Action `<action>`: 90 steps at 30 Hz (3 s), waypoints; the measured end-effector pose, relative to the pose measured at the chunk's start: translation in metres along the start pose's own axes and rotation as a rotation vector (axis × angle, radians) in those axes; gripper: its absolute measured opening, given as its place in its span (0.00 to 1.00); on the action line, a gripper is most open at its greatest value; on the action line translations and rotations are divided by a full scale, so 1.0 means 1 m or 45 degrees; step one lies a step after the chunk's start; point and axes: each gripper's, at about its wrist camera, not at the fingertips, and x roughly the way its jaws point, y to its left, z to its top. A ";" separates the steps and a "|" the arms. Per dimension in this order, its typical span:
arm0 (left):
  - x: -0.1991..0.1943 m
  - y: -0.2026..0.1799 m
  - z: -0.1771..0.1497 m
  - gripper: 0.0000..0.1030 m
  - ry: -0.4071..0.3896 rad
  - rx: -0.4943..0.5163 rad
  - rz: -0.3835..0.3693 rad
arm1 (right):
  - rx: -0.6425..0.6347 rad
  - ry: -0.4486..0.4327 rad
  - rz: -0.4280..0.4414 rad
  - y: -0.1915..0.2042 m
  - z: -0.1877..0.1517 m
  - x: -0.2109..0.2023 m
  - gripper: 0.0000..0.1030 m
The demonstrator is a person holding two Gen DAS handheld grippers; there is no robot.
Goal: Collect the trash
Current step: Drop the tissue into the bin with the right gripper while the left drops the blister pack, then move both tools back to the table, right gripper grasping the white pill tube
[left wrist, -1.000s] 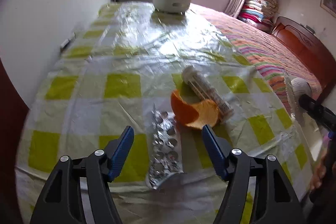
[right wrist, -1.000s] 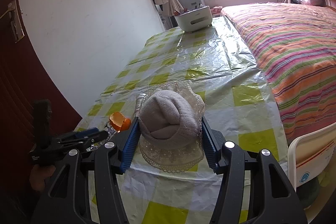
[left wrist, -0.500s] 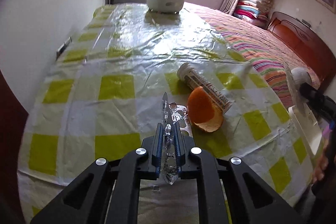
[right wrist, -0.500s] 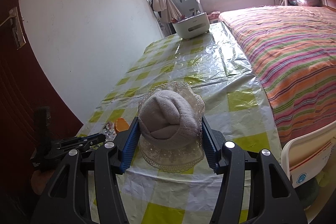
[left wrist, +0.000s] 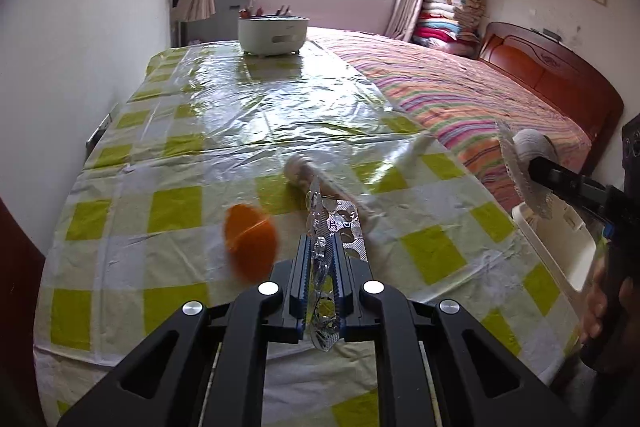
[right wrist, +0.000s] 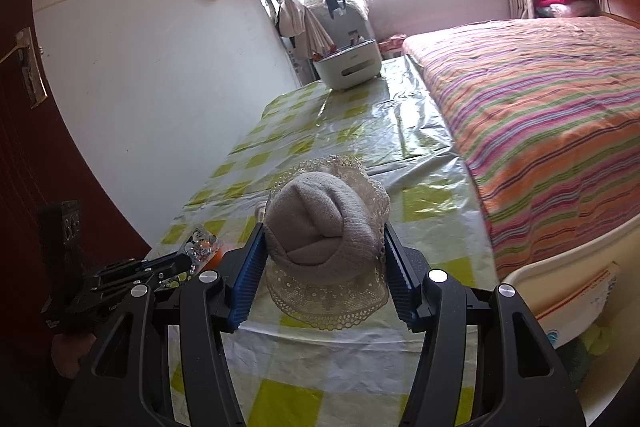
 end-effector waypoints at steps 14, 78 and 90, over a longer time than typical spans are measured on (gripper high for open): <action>0.014 -0.069 0.006 0.10 0.001 0.090 -0.103 | 0.083 -0.087 -0.156 -0.056 -0.001 -0.046 0.53; 0.060 -0.288 0.005 0.69 0.146 0.339 -0.498 | 0.454 -0.411 -0.606 -0.157 -0.027 -0.162 0.71; 0.025 -0.222 0.009 0.74 0.016 0.233 -0.357 | 0.360 -0.358 -0.480 -0.113 -0.017 -0.132 0.81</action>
